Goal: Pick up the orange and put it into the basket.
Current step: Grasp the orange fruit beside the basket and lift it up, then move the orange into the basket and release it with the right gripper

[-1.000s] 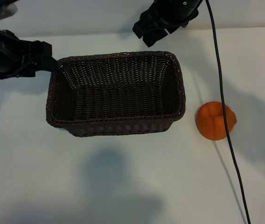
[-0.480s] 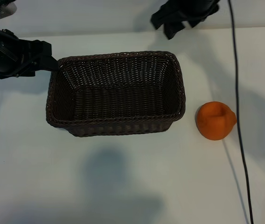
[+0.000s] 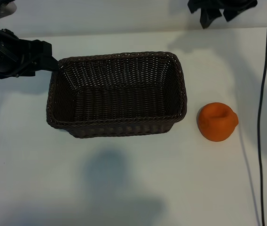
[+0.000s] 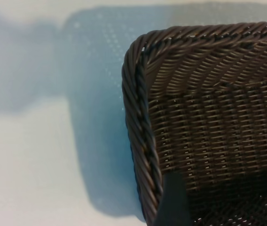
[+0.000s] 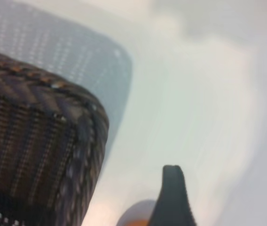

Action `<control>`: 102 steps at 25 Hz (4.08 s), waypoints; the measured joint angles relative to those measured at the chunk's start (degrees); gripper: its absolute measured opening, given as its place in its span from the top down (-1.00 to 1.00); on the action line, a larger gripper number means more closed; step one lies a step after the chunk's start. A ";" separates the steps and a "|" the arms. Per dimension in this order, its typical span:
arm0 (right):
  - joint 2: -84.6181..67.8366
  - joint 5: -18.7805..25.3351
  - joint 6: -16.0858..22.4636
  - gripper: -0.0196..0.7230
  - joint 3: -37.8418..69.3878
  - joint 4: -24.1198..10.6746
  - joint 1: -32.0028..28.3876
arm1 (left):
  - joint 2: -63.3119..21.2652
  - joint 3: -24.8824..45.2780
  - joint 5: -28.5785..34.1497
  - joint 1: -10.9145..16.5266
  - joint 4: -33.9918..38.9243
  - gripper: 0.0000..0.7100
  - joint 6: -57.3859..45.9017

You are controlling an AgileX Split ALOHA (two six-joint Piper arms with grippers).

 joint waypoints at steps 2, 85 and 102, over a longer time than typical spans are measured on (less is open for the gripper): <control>-1.57 0.00 -1.06 -0.44 3.03 0.48 0.00 | 0.00 0.00 -0.29 0.00 0.00 -0.67 0.00; -22.72 -27.56 -8.72 0.82 46.84 11.44 0.09 | 0.00 0.00 -1.02 0.00 0.05 -0.66 0.00; -22.37 -26.03 -9.71 0.82 39.76 15.42 6.38 | 0.00 0.00 -0.54 0.00 0.05 -0.66 0.00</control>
